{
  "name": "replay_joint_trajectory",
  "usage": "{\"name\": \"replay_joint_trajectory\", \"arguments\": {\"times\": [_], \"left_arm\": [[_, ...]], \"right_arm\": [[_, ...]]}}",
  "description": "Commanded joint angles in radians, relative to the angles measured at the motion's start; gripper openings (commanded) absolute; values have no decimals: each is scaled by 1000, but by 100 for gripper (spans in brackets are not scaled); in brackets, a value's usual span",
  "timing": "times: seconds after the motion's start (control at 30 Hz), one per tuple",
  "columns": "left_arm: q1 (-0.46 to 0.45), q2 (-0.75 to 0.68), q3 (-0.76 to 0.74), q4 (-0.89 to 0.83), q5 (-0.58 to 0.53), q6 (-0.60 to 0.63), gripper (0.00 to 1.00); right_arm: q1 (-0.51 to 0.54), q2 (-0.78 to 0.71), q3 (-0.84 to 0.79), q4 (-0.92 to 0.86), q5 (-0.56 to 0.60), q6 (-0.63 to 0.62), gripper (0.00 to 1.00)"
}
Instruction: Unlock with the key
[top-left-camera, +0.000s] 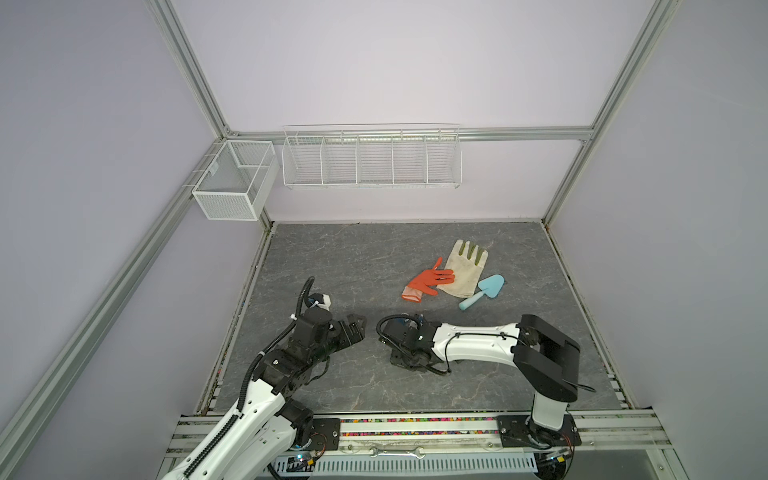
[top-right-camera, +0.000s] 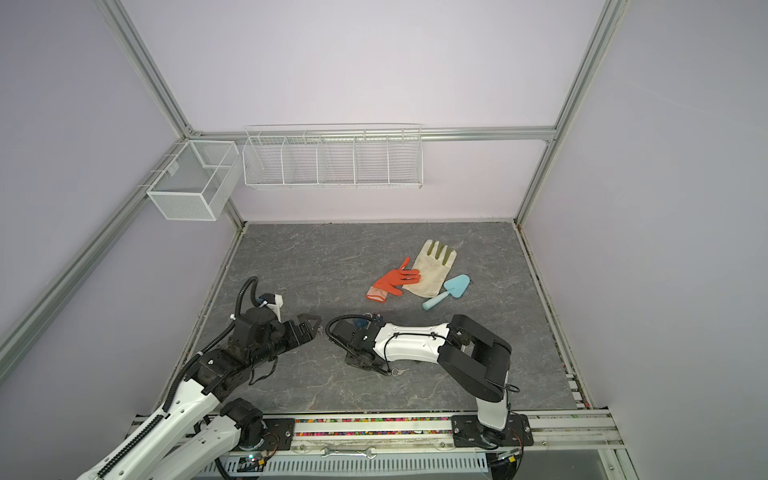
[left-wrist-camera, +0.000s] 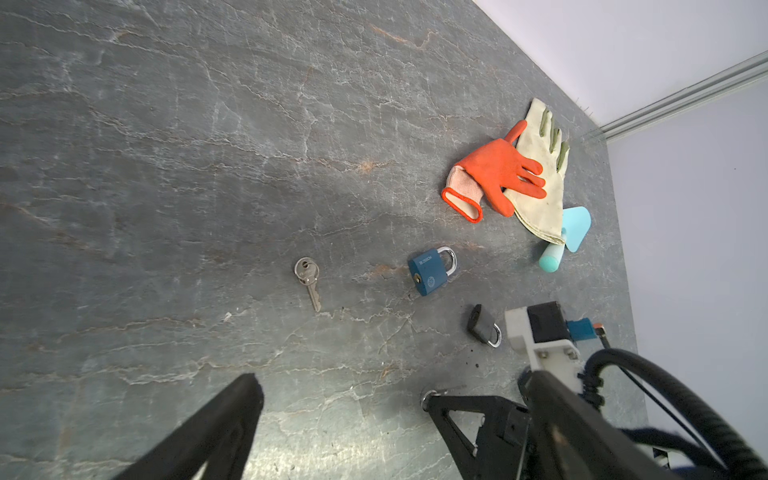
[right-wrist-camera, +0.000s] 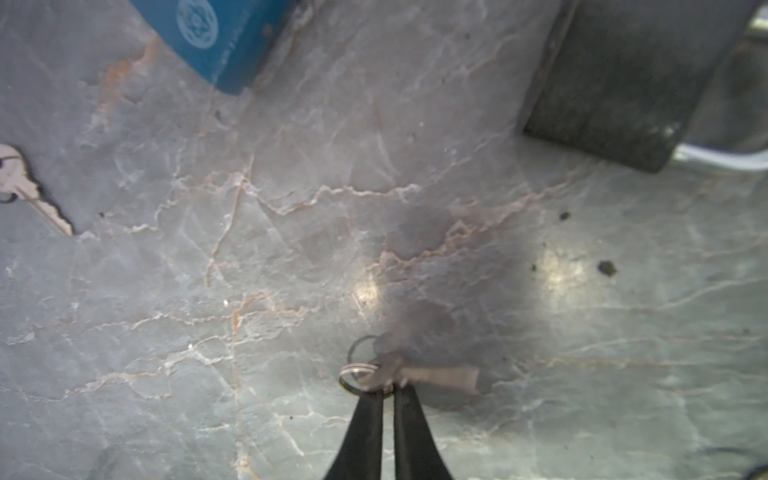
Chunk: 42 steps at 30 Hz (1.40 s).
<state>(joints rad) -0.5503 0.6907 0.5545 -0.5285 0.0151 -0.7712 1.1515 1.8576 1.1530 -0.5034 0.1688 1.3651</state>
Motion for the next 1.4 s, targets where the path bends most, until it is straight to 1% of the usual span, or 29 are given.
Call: {"name": "replay_joint_trajectory", "arguments": {"times": [0.0,0.2,0.3,0.57,0.7,0.77,0.87,0.97,1.13,1.2,1.33,1.37], "left_arm": [[-3,-16,-11,-6,-18,-12,100],[-5,-33,-8,-11,-14,-32,100],[-5,-28,0,-15,-8,-34,100],[-20,-13,16,-20,-6,-42,100],[-35,-13,18,-16,-16,-53,100],[-38,-10,17,-15,-18,-53,100],[-39,-7,22,-20,-23,-48,100],[-39,-8,28,-27,-22,-47,100],[-39,-16,34,-31,-23,-48,100],[-39,-19,35,-37,-22,-50,100],[-39,-31,33,-47,-23,-59,100],[-39,-34,33,-46,-21,-64,100]], "right_arm": [[-12,28,-4,-57,-3,-29,10],[-25,6,-29,-108,-20,-103,9],[-41,-18,-47,-113,-34,-140,7],[-54,-45,-23,-208,-30,-275,8],[-57,-41,-13,-231,-39,-303,9],[-59,-30,-12,-228,-61,-319,11],[-53,-38,-1,-241,-43,-322,12],[-41,-77,10,-232,-23,-340,15],[-51,-98,38,-257,-15,-421,22],[-52,-100,48,-268,-12,-460,27],[-60,-116,44,-242,-19,-577,42],[-66,-119,40,-231,-29,-613,43]]}}
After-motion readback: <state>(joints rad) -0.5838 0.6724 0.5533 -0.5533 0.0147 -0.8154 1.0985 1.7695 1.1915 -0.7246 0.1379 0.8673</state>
